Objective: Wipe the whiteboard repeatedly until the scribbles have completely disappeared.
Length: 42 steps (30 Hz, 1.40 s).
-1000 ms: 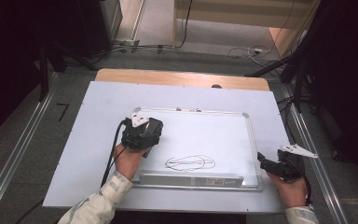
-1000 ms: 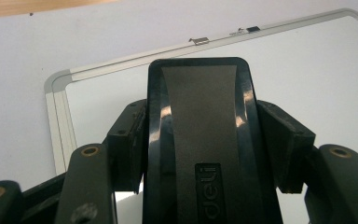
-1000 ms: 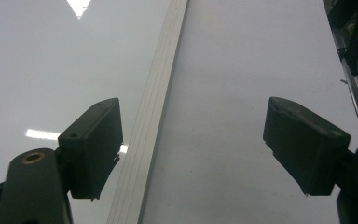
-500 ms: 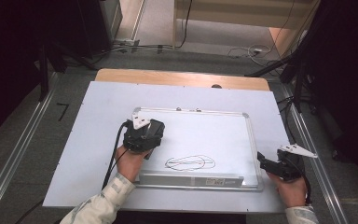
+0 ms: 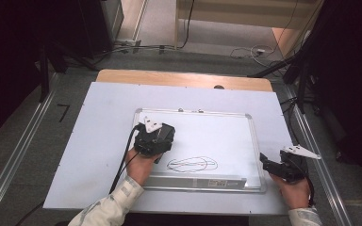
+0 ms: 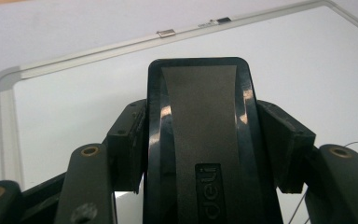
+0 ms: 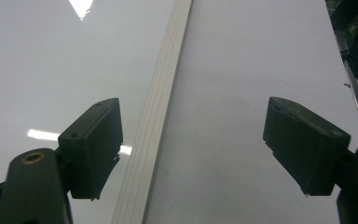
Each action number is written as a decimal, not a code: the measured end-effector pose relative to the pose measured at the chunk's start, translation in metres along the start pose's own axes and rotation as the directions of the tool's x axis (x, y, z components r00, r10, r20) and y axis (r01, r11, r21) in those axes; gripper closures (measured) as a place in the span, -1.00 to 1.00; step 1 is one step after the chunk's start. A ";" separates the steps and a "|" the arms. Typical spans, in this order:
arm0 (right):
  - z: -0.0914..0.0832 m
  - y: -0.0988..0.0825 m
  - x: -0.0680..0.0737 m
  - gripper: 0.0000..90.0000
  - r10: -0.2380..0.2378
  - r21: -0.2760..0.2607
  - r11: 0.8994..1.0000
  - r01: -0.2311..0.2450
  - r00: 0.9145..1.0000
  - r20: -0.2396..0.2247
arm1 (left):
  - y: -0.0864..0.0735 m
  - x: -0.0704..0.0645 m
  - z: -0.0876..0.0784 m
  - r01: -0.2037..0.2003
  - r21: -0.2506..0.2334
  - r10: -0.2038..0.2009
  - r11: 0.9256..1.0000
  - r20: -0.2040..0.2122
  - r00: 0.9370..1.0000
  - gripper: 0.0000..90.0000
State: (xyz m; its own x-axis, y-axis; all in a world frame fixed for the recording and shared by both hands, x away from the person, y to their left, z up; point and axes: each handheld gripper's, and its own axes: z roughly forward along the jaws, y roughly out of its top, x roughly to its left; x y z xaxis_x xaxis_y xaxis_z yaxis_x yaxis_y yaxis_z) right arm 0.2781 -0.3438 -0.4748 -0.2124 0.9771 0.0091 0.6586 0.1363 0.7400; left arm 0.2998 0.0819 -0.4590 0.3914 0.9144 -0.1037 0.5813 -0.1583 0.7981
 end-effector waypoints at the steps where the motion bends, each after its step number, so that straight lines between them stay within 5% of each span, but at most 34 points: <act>1: 0.000 0.000 0.000 -0.59 0.001 0.000 1.000 -0.001 1.000 0.000 | -0.001 -0.002 0.001 -0.003 0.004 0.003 1.000 0.000 1.000 -0.11; 5: 0.001 0.000 0.000 -0.59 -0.001 0.000 1.000 0.001 1.000 -0.002 | -0.001 -0.012 0.006 -0.034 0.011 0.034 0.999 -0.001 0.999 -0.11; 20: 0.002 0.001 0.001 -0.59 -0.001 0.003 1.000 0.001 1.000 0.000 | 0.001 -0.014 0.023 -0.035 0.033 0.035 0.999 -0.014 0.999 -0.12; 27: 0.002 0.001 0.001 -0.59 -0.005 0.002 1.000 0.005 1.000 -0.001 | -0.001 -0.020 0.022 -0.063 0.052 0.062 0.997 0.018 0.998 -0.12; 42: 0.002 0.001 0.001 -0.59 -0.008 0.003 1.000 0.008 1.000 -0.003 | -0.009 -0.030 0.036 -0.140 0.142 0.134 0.980 0.053 0.990 -0.12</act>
State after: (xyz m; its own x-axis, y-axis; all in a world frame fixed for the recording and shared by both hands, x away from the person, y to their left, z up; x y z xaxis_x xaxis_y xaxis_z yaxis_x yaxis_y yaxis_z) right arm 0.2795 -0.3421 -0.4757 -0.2200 0.9755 0.0051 0.6592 0.1448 0.7379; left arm 0.3087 0.0426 -0.4847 0.5032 0.8637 -0.0272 0.6161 -0.3365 0.7121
